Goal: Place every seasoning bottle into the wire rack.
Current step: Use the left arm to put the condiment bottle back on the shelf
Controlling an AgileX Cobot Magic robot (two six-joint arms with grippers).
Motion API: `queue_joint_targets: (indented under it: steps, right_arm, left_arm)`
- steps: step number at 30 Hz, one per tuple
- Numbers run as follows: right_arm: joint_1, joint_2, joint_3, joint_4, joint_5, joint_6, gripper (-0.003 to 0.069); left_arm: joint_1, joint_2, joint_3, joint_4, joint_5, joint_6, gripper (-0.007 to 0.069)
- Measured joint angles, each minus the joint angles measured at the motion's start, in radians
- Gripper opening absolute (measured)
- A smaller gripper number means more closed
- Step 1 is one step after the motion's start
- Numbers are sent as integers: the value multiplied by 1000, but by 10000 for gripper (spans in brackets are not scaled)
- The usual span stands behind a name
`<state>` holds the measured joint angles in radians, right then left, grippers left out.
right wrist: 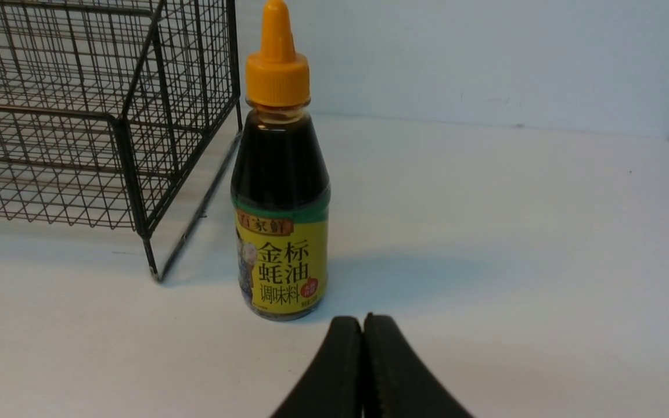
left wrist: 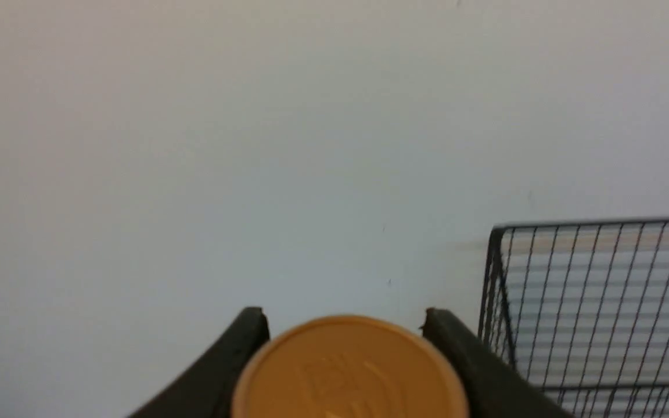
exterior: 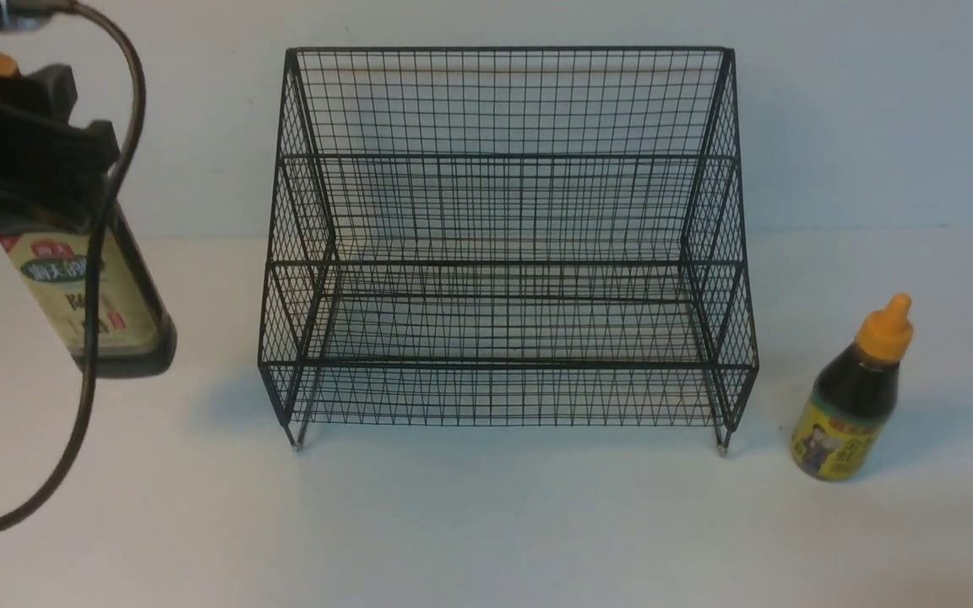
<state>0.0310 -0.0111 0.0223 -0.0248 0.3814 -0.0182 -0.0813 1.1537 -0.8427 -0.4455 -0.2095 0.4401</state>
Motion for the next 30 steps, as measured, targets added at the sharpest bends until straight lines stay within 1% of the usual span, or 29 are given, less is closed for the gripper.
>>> queue_joint_targets:
  steps: [5, 10, 13, 19, 24, 30]
  right_arm:
    - [0, 0, 0, 0, 1, 0, -15]
    - [0, 0, 0, 0, 1, 0, -15]
    - [0, 0, 0, 0, 1, 0, -15]
    - [0, 0, 0, 0, 1, 0, -15]
    - [0, 0, 0, 0, 1, 0, -15]
    - [0, 0, 0, 0, 1, 0, -15]
  left_arm:
    - [-61, -7, -130, 6, 25, -25, 306]
    - [-149, 18, -237, 6, 29, -32, 306]
    - [-203, 78, -307, 7, 28, -36, 306]
    - [-267, 234, -434, 6, 29, -38, 306]
    - [-271, 352, -509, -16, 29, -39, 306]
    - [-271, 443, -527, -39, 26, -31, 306]
